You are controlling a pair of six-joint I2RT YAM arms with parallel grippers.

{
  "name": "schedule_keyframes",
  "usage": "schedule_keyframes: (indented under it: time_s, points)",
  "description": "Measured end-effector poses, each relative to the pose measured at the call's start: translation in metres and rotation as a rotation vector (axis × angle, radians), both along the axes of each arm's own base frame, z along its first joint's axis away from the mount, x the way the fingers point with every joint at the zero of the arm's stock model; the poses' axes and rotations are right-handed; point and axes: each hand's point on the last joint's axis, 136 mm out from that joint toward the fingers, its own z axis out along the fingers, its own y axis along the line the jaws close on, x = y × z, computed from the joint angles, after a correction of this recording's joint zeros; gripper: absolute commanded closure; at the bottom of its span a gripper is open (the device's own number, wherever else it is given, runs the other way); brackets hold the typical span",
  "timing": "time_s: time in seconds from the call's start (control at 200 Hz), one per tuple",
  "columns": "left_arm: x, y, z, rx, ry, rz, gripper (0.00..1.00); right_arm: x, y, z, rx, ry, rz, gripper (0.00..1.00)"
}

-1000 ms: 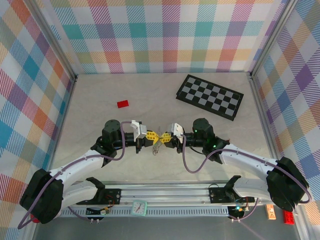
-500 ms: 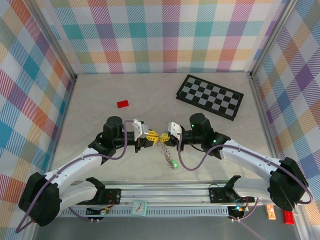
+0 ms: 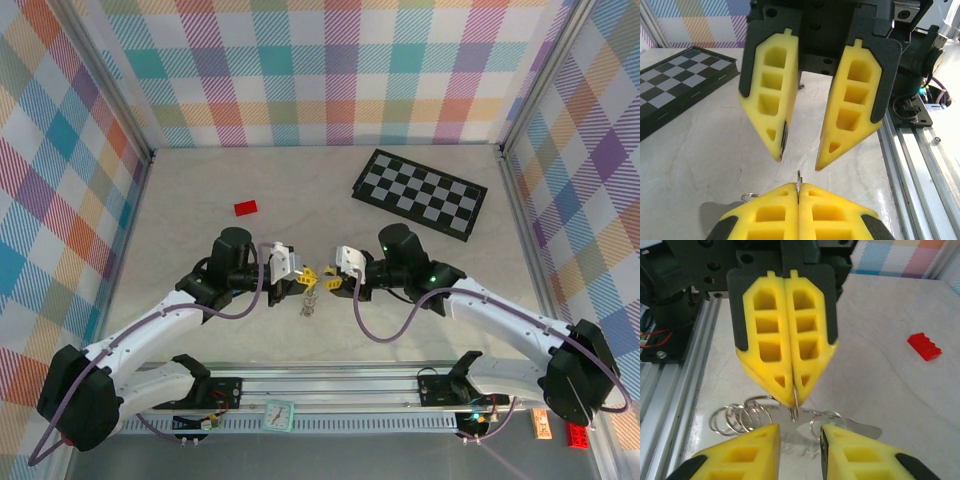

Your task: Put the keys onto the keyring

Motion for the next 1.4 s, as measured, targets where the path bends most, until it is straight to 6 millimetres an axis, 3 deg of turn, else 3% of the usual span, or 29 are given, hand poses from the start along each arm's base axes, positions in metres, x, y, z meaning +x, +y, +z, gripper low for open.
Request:
schedule_keyframes:
  time_s: [0.195,0.375,0.61,0.98,1.4]
  points:
    - [-0.01,-0.001,-0.006,-0.025,-0.048,0.001,1.0,-0.001,-0.009,-0.021,-0.016,0.015,-0.044,0.73]
    - [-0.017,-0.004,-0.005,-0.029,-0.163,0.0,1.0,0.0,-0.006,-0.015,0.01,0.002,-0.044,0.75]
    - [-0.009,-0.004,0.003,-0.036,-0.247,0.041,1.0,-0.007,0.0,-0.015,0.01,-0.016,-0.008,0.77]
    - [-0.008,-0.007,-0.002,-0.08,-0.197,0.049,1.0,-0.004,0.007,0.002,0.076,-0.064,0.003,0.77]
    - [-0.006,-0.009,-0.004,-0.135,-0.145,0.073,1.0,-0.005,0.007,-0.001,0.087,-0.057,0.005,0.77]
